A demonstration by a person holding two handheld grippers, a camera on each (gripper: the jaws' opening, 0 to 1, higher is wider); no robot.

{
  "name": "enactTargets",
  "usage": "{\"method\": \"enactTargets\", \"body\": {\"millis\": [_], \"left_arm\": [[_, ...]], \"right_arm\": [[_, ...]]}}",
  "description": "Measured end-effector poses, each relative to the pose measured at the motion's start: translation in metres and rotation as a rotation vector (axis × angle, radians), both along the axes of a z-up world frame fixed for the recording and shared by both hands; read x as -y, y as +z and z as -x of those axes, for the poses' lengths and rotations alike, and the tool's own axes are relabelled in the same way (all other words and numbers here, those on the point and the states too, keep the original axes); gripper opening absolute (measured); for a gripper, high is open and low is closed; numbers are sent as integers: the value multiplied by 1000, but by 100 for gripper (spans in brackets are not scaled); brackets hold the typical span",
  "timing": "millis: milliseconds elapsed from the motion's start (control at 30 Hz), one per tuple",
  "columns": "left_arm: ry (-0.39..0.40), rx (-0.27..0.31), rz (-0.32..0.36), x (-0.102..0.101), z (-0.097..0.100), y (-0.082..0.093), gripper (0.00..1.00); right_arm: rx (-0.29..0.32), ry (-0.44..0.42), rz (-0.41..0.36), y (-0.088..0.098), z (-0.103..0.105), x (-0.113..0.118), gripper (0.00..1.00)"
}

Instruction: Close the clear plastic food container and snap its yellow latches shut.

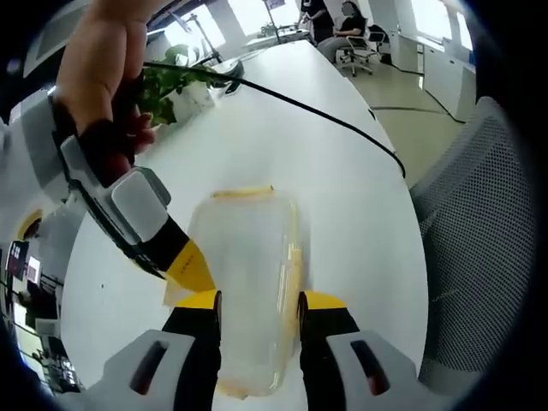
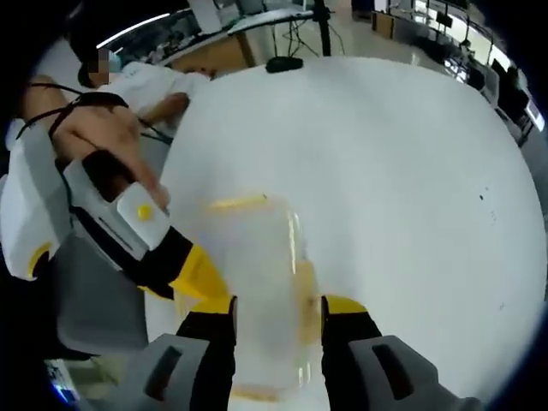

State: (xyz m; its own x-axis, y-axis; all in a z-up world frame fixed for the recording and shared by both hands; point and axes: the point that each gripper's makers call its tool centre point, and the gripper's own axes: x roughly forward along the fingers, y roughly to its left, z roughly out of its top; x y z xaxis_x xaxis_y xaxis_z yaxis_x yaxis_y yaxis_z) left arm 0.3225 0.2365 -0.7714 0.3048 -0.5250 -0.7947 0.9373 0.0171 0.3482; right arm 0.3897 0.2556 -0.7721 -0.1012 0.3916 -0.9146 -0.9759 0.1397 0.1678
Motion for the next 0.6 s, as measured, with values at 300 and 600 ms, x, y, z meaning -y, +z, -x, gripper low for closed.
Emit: {"method": "enactTargets", "body": {"millis": [300, 600], "left_arm": [[-7, -9, -7, 2, 0, -1, 34], [-6, 10, -12, 3, 0, -5, 33]], "right_arm": [[-75, -50, 56, -5, -2, 6, 27], [-161, -77, 105, -8, 0, 6, 29]]}}
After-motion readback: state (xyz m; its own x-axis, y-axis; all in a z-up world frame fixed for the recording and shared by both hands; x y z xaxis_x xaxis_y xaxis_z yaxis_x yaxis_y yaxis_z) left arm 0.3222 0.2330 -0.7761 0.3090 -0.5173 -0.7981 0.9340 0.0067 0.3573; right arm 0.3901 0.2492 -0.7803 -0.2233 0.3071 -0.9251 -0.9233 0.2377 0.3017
